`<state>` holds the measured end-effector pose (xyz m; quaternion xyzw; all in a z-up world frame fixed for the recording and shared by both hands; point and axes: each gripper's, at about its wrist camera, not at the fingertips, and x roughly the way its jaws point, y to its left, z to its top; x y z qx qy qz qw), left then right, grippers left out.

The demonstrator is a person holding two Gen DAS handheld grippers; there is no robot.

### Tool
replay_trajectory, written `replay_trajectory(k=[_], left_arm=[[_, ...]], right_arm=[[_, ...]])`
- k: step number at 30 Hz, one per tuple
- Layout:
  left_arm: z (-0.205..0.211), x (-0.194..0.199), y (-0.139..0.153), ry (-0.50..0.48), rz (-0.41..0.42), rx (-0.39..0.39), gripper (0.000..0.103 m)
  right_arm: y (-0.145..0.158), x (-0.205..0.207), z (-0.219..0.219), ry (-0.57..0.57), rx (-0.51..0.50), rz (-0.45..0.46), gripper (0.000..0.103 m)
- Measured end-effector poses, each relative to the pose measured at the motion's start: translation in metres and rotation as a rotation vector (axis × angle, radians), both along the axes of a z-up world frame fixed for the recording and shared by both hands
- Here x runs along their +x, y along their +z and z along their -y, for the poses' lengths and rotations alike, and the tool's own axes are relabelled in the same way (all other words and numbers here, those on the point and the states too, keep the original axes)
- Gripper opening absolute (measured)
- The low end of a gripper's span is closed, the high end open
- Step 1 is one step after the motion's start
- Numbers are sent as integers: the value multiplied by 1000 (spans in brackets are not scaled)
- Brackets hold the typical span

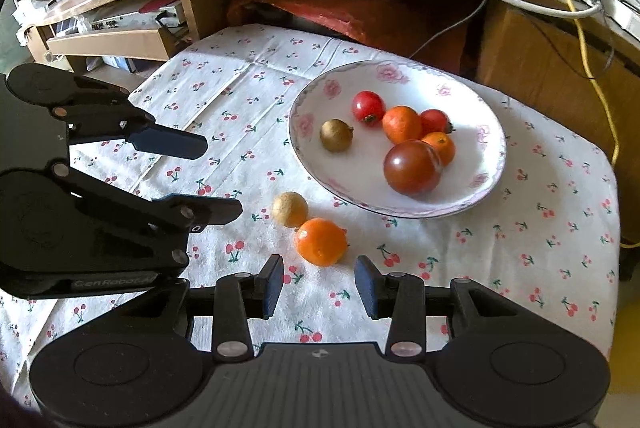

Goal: Organize fruits
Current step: 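Withdraw both grippers from the bowl toward the tan fruit and tangerine, then grasp the tan round fruit with the left gripper while the right grasps the tangerine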

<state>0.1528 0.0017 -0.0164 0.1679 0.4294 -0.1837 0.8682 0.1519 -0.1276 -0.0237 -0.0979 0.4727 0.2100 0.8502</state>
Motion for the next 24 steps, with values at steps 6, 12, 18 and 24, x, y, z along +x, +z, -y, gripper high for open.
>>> replay_trajectory(k=[6, 12, 18, 24], left_arm=[[-7, 4, -4, 9, -17, -10, 55], [-6, 8, -8, 0, -39, -25, 55], [5, 14, -12, -19, -56, -43, 55], [18, 23, -23, -32, -80, -40, 55]], right_arm=[[-10, 7, -7, 17, -4, -8, 34], [-13, 13, -4, 2, -10, -12, 22], [-9, 13, 6, -22, -8, -34, 20], [-7, 13, 22, -56, -15, -40, 20]])
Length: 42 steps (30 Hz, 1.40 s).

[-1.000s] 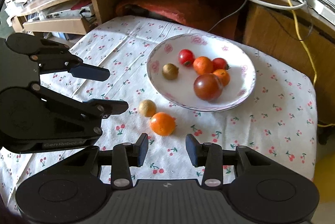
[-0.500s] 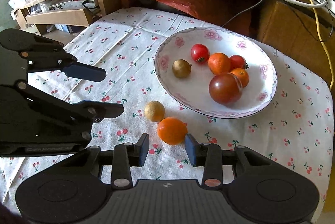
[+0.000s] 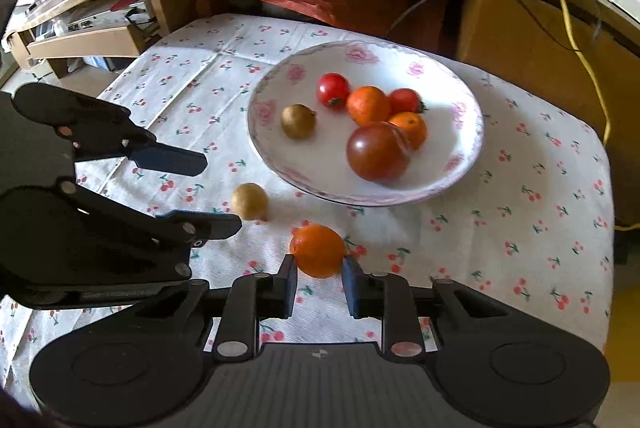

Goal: Organize fruits
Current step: 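Grasp the tan round fruit with the left gripper while the right grasps the tangerine, then carry the tan fruit and the tangerine over the white bowl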

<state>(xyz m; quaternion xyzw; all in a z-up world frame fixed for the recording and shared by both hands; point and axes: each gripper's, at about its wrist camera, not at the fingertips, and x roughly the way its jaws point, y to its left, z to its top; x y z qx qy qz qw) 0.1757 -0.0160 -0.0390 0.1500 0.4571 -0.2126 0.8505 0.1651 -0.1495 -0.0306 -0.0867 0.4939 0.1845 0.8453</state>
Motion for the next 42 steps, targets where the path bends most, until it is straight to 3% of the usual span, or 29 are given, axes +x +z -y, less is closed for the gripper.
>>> replay_trajectory(k=[6, 16, 42], left_arm=[[12, 4, -10, -22, -9, 12, 55], [15, 6, -12, -1, -12, -11, 34], [17, 3, -12, -22, 1, 5, 34]], right_arm=[[1, -1, 9, -15, 6, -3, 19], [5, -1, 12, -20, 0, 0, 19], [-2, 5, 0, 27, -2, -17, 19]])
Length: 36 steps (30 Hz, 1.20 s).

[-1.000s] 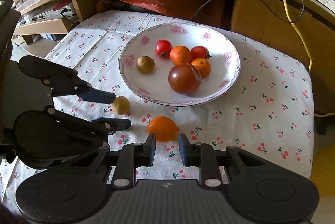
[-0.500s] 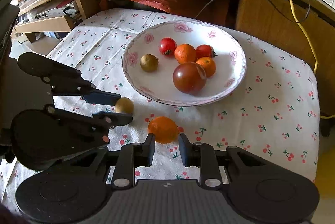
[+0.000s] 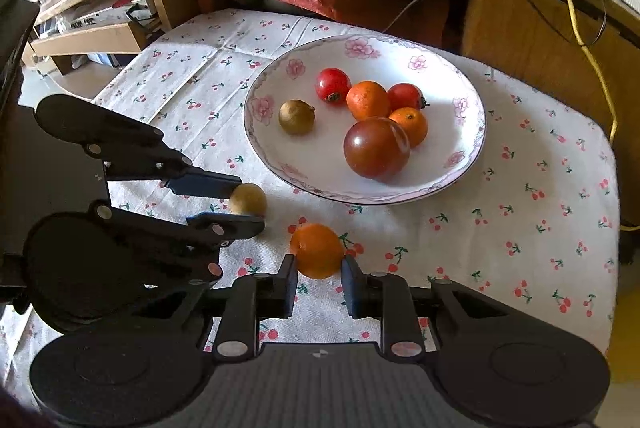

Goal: Organize fruits
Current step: 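Carry the tan fruit and the tangerine over the white bowl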

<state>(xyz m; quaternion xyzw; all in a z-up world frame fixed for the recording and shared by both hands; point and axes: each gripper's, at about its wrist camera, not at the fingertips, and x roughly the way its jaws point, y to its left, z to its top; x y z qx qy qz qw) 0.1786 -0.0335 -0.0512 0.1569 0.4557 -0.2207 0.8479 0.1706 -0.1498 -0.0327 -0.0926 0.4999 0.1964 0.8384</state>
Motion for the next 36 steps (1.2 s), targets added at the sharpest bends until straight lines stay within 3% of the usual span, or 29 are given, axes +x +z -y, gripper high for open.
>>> replay_trajectory(k=[8, 36], left_arm=[[1, -2, 13, 3, 39, -8, 34], [6, 6, 34, 14, 117, -23, 34]], right_arm=[[10, -7, -3, 7, -47, 57, 19], [29, -4, 3, -33, -59, 138, 18]])
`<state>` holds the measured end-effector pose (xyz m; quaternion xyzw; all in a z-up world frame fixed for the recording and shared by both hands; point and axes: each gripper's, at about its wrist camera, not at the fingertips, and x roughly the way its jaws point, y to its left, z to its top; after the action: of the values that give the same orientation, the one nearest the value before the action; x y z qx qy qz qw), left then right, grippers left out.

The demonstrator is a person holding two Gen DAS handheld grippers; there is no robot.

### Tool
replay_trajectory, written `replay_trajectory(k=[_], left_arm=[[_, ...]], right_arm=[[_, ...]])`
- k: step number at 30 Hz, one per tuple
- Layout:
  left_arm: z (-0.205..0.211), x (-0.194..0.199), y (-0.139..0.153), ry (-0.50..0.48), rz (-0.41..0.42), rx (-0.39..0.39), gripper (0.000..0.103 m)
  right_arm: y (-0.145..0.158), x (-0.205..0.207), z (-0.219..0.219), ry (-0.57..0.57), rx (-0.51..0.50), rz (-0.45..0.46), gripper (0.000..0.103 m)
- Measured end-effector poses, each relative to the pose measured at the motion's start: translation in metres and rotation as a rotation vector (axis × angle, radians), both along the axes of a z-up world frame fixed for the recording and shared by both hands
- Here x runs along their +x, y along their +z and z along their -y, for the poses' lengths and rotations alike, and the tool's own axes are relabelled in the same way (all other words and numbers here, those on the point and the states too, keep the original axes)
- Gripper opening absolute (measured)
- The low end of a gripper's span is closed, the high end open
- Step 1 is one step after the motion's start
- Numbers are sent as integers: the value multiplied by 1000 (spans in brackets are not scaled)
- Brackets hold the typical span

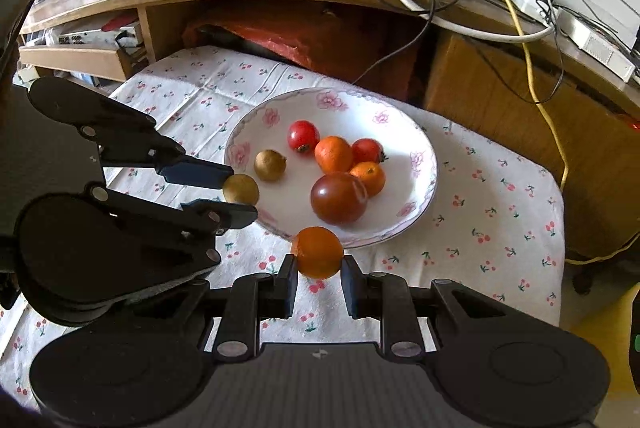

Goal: Organize fruits
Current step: 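Carry the tan fruit and the tangerine over the white bowl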

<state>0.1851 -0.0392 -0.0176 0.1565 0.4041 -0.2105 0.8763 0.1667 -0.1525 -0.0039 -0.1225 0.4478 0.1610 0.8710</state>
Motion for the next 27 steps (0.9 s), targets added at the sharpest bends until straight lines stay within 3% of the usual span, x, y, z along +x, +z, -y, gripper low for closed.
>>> replay_trajectory(k=[12, 27], left_arm=[[2, 27, 1, 35, 13, -14, 34], [-1, 48, -2, 77, -3, -45, 34]], right_arm=[[5, 19, 3, -8, 23, 45, 14], [0, 40, 6, -35, 61, 35, 14]])
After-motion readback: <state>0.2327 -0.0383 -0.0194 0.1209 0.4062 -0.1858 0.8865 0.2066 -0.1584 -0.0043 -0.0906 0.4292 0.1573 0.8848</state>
